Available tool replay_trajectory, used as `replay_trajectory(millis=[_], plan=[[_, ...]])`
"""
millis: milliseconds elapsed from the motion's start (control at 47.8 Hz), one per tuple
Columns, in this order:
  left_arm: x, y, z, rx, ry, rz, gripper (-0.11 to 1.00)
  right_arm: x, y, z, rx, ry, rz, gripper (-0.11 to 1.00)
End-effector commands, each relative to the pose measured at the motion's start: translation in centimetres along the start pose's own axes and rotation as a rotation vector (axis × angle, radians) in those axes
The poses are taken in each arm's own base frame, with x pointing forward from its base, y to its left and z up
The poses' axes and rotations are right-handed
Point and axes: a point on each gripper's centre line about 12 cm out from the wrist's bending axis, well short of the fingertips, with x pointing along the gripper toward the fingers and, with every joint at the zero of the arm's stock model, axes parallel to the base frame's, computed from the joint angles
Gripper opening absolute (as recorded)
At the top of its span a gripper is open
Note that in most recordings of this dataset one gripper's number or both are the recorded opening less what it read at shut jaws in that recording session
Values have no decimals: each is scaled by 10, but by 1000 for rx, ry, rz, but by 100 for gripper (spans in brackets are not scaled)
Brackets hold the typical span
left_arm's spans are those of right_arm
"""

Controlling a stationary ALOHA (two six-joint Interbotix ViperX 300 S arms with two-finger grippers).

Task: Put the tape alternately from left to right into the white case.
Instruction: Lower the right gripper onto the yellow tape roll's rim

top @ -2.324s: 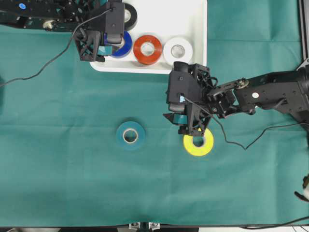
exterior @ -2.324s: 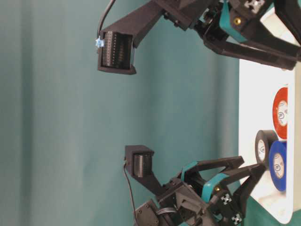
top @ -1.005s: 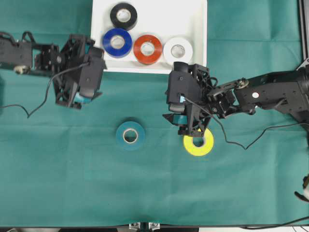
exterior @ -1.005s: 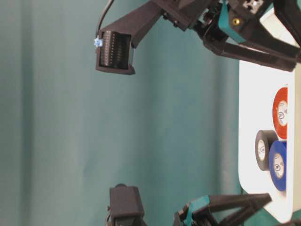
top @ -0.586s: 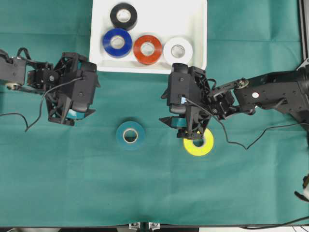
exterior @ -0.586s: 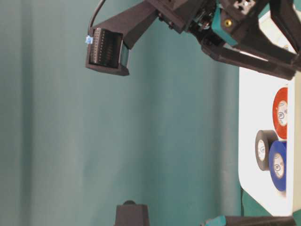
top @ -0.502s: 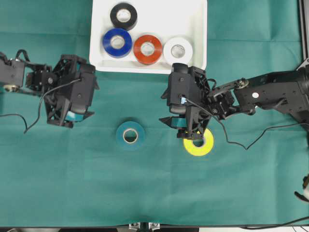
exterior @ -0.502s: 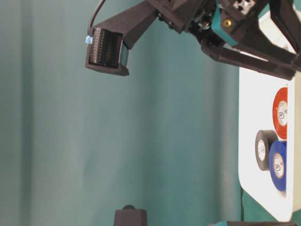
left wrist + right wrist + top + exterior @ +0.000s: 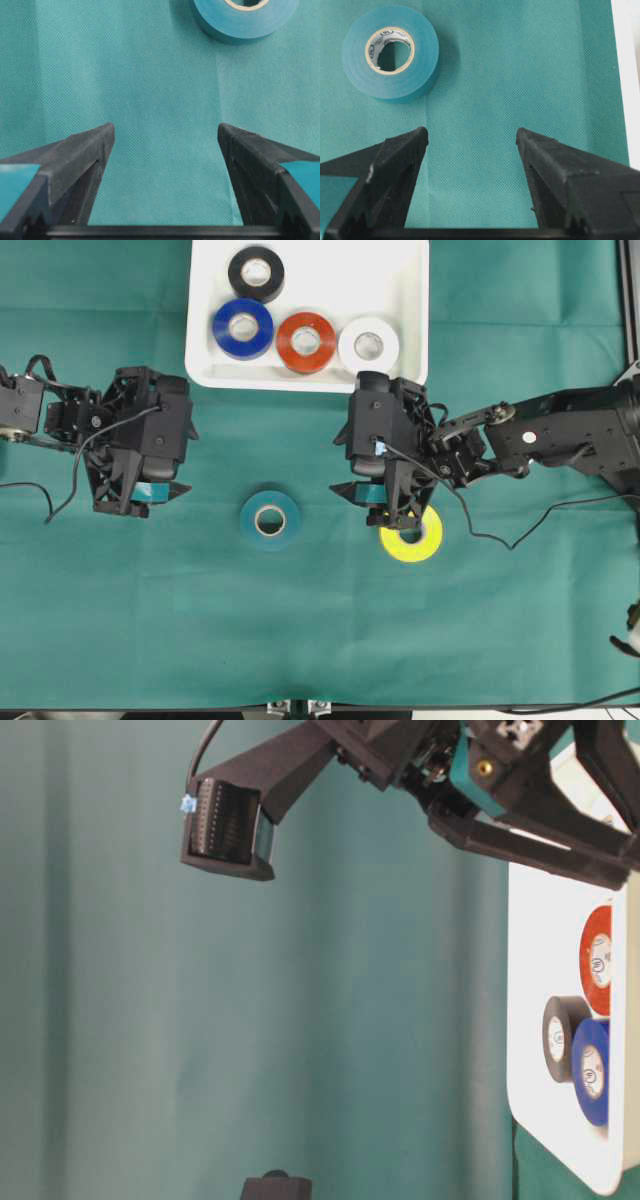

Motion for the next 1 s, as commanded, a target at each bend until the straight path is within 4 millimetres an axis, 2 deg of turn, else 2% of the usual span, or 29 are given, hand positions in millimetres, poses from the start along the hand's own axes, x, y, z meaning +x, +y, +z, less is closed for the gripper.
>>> replay_trajectory(millis=[0, 398, 649, 984], plan=[[-5, -1, 6, 2, -31, -3, 85, -4, 7, 4, -8, -17, 22, 78], [-5, -1, 7, 1, -32, -3, 85, -9, 24, -16, -45, 28, 37, 78], [-5, -1, 8, 1, -35, -3, 85, -19, 26, -34, -56, 82, 4, 78], [-6, -1, 12, 0, -43, -2, 85, -21, 29, -61, -33, 148, 12, 78]])
